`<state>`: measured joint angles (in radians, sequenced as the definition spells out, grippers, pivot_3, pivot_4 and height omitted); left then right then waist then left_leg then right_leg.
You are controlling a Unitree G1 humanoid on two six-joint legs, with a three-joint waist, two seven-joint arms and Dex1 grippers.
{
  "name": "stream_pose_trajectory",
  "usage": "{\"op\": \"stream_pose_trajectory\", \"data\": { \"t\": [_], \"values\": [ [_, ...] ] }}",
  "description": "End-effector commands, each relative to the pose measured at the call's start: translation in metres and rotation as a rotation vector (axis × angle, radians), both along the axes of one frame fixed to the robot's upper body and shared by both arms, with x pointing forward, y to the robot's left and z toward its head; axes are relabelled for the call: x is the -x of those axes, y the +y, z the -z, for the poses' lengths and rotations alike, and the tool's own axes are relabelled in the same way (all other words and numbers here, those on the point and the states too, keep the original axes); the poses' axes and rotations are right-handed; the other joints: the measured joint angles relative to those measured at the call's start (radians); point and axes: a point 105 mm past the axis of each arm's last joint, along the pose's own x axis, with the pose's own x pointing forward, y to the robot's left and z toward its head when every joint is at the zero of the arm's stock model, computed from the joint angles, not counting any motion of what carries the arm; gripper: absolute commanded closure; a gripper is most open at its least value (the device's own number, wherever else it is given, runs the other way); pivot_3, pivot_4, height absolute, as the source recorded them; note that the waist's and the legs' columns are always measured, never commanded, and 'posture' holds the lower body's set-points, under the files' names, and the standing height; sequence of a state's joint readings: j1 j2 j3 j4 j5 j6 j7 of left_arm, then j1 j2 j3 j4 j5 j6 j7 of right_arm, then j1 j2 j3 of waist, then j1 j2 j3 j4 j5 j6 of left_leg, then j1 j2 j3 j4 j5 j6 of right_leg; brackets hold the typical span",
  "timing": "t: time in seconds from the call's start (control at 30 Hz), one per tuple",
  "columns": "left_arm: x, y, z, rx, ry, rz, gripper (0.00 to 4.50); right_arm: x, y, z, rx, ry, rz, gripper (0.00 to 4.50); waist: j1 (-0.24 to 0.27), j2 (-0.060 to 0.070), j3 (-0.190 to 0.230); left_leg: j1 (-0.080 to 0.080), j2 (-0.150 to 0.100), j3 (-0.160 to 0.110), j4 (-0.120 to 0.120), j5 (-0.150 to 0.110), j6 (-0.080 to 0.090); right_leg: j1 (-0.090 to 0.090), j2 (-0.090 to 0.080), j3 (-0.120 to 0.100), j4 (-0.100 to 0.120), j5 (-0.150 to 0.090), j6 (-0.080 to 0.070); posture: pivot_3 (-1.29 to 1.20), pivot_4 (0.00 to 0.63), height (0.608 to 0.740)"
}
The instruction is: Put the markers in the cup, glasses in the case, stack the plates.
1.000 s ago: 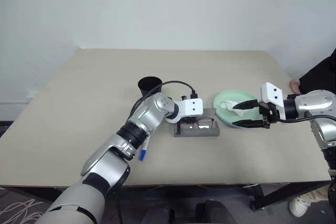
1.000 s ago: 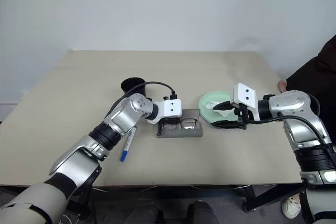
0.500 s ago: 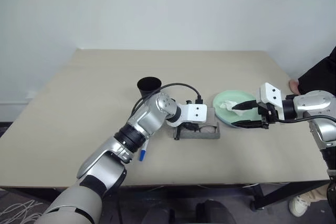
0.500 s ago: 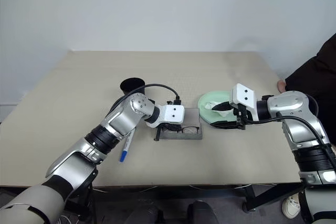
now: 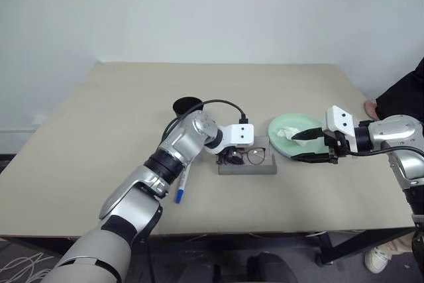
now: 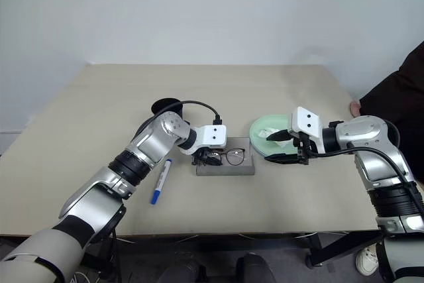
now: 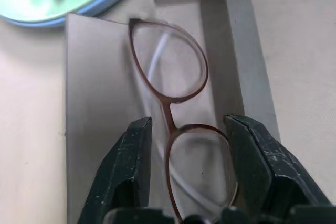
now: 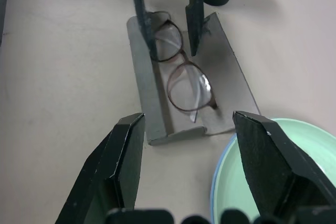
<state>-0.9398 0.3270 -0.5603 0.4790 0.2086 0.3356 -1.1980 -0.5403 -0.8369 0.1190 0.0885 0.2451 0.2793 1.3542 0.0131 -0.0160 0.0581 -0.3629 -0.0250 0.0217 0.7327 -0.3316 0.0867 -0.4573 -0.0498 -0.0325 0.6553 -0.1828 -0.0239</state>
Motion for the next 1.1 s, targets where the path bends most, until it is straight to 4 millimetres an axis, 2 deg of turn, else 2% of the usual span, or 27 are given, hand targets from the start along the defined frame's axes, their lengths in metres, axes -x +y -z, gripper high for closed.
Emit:
{"op": "stream_pose_trajectory", "data": {
  "t": [0.03,0.33,0.5,0.53,0.6,0.73,0.9,1.1],
  "values": [
    [-0.004,-0.009,-0.031,0.088,-0.025,0.015,2.24,-0.002,0.005,-0.015,-0.012,-0.055,-0.020,1.62,0.000,0.000,0.000,0.000,0.000,0.000,0.000,0.000,0.000,0.000,0.000,0.000,0.000,0.000,0.000,0.00,0.000,0.709],
    [-0.006,-0.008,-0.033,0.093,-0.046,0.018,2.24,-0.003,0.008,-0.014,-0.016,-0.061,-0.024,1.62,0.000,0.000,0.000,0.000,0.000,0.000,0.000,0.000,0.000,0.000,0.000,0.000,0.000,0.000,0.000,0.00,0.000,0.709],
    [-0.021,-0.009,-0.052,0.157,-0.106,-0.031,2.24,-0.003,0.008,-0.013,-0.017,-0.064,-0.022,1.62,0.000,0.000,0.000,0.000,0.000,0.000,0.000,0.000,0.000,0.000,0.000,0.000,0.000,0.000,0.000,0.00,0.000,0.709],
    [-0.025,-0.009,-0.055,0.167,-0.115,-0.049,2.62,-0.003,0.008,-0.013,-0.017,-0.065,-0.021,1.62,0.000,0.000,0.000,0.000,0.000,0.000,0.001,0.000,0.000,0.000,0.000,0.000,0.000,0.000,0.000,0.00,0.000,0.709],
    [-0.035,-0.006,-0.058,0.175,-0.144,-0.091,3.04,-0.003,0.008,-0.014,-0.019,-0.067,-0.021,1.62,0.001,0.000,0.000,-0.001,0.000,0.000,0.002,0.000,0.000,0.000,0.000,0.000,0.000,0.000,0.000,0.00,0.000,0.709],
    [-0.054,-0.002,-0.061,0.212,-0.189,-0.184,4.47,-0.004,0.008,-0.014,-0.021,-0.070,-0.017,1.62,0.001,0.000,0.000,-0.001,0.000,0.000,0.002,0.000,0.000,0.000,0.000,0.000,0.000,0.001,0.001,0.00,0.000,0.709],
    [-0.078,0.008,-0.050,0.201,-0.287,-0.320,4.47,-0.004,0.009,-0.014,-0.025,-0.071,-0.019,1.62,0.000,0.000,0.000,-0.001,0.000,0.000,0.002,0.000,0.000,-0.001,-0.001,0.000,0.000,0.001,0.001,0.00,0.000,0.709],
    [-0.081,0.009,-0.022,0.195,-0.299,-0.392,4.47,-0.004,0.010,-0.015,-0.029,-0.076,-0.021,1.62,0.002,0.000,0.000,-0.001,0.000,0.000,0.002,0.000,0.000,-0.001,-0.001,-0.001,0.000,0.001,0.002,0.00,0.000,0.709]
  ]
}}
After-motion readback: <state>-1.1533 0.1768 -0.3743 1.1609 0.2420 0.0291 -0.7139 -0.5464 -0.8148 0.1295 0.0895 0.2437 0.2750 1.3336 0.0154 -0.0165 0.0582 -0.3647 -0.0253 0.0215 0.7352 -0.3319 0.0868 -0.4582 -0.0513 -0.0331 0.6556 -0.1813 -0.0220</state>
